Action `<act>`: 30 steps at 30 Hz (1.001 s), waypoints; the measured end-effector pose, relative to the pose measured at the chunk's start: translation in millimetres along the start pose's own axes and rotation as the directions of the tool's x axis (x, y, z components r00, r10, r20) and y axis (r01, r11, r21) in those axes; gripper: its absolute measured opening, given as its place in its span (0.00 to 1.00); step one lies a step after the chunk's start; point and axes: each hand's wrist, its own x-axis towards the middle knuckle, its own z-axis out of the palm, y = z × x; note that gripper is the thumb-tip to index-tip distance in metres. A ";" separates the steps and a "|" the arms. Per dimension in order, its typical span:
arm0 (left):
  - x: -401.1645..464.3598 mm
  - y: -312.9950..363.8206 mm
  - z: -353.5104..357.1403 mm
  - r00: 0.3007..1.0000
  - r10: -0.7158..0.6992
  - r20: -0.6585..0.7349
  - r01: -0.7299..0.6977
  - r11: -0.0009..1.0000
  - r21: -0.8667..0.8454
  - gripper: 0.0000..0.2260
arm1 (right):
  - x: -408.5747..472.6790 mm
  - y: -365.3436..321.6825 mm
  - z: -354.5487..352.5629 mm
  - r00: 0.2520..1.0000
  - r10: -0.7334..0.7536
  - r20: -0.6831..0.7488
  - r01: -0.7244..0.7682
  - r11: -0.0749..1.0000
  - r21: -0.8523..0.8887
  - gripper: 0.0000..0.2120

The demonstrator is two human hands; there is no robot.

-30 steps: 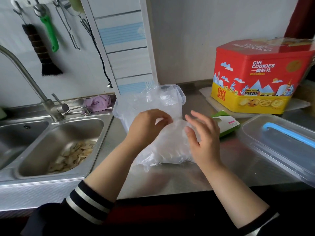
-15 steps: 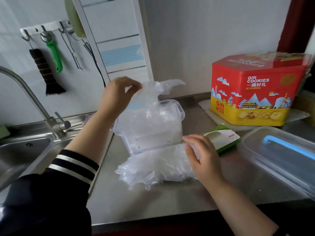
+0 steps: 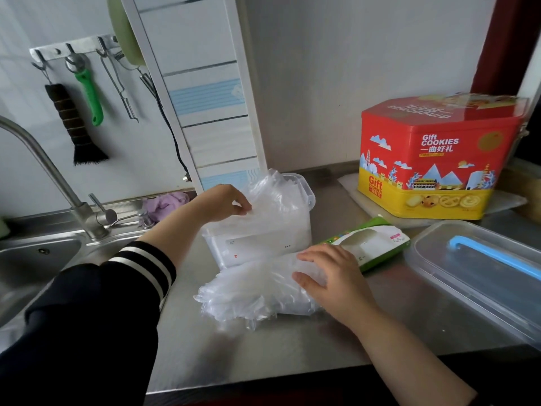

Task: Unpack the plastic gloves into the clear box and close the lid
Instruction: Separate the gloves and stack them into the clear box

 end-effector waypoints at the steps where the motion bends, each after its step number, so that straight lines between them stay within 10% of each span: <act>1: -0.4 -0.6 -0.7 1.000 0.009 -0.006 -0.009 1.000 -0.008 0.08 | 0.0 -0.8 -0.4 1.000 0.004 -0.006 -0.004 1.000 -0.002 0.21; 11: -11.6 9.2 -12.5 0.908 0.317 -0.274 -0.240 0.929 0.281 0.17 | -1.6 -7.2 -3.0 0.983 0.123 0.133 -0.122 0.992 -0.017 0.21; 24: -33.4 32.8 -7.9 0.960 -0.022 0.280 0.044 0.996 -0.073 0.16 | 36.8 -35.1 -40.1 0.957 0.254 0.140 -0.281 0.930 0.236 0.04; 30: -37.6 20.3 -10.5 0.994 -0.013 -0.112 0.002 0.995 -0.096 0.12 | 86.0 -61.2 -78.7 0.919 0.326 0.222 -0.385 0.863 0.328 0.08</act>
